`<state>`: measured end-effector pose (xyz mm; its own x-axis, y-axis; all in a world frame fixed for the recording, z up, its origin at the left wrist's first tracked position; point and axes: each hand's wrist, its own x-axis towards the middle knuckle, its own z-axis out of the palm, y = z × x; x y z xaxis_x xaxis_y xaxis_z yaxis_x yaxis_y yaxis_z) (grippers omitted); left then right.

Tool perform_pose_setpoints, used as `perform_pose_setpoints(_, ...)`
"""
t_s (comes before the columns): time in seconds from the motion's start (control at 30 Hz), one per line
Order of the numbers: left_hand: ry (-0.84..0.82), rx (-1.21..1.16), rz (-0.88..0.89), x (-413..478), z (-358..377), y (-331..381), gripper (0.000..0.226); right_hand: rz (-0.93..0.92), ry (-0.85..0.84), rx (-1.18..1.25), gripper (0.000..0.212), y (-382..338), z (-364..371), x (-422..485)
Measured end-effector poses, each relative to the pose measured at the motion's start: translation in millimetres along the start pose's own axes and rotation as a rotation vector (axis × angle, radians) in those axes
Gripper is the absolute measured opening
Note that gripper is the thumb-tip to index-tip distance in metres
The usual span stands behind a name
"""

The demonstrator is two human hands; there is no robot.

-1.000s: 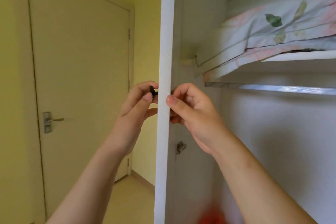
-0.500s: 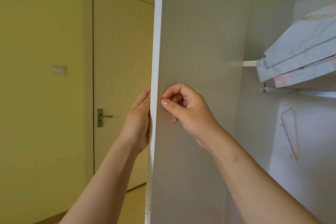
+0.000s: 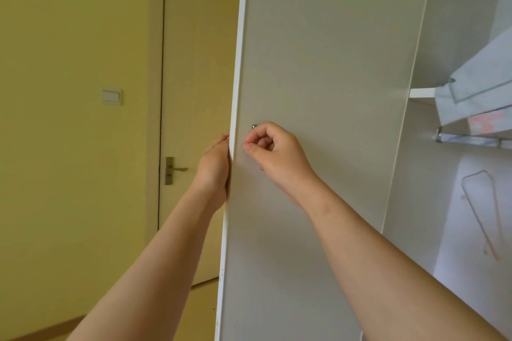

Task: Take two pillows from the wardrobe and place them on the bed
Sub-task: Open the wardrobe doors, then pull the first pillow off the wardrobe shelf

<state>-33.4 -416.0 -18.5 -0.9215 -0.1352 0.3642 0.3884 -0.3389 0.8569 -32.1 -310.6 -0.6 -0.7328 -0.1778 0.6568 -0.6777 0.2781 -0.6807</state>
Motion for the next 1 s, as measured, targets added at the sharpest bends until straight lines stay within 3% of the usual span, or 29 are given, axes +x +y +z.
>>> perform_pose_setpoints(0.23,0.251,0.232,0.093,-21.2,2.3,1.5,0.025,0.084,0.014,0.070,0.026,1.0,-7.8,-9.5)
perform_pose_setpoints(0.4,0.386,0.485,0.390,-49.1,14.3,11.0,0.021,0.174,0.097,0.010,0.026,12.1,-29.0,-23.0)
perform_pose_setpoints(0.47,0.330,0.551,0.438,-58.0,27.6,12.5,0.023,0.200,0.115,-0.011,0.026,10.8,-43.8,-30.0)
perform_pose_setpoints(0.8,-0.128,0.621,0.273,-82.4,141.5,-18.7,0.020,0.218,0.221,-0.194,0.023,-11.0,-174.3,-82.4)
perform_pose_setpoints(1.0,-0.309,0.636,0.334,-94.8,237.4,-31.5,0.020,0.231,0.334,-0.371,0.023,-29.7,-272.9,-120.2)
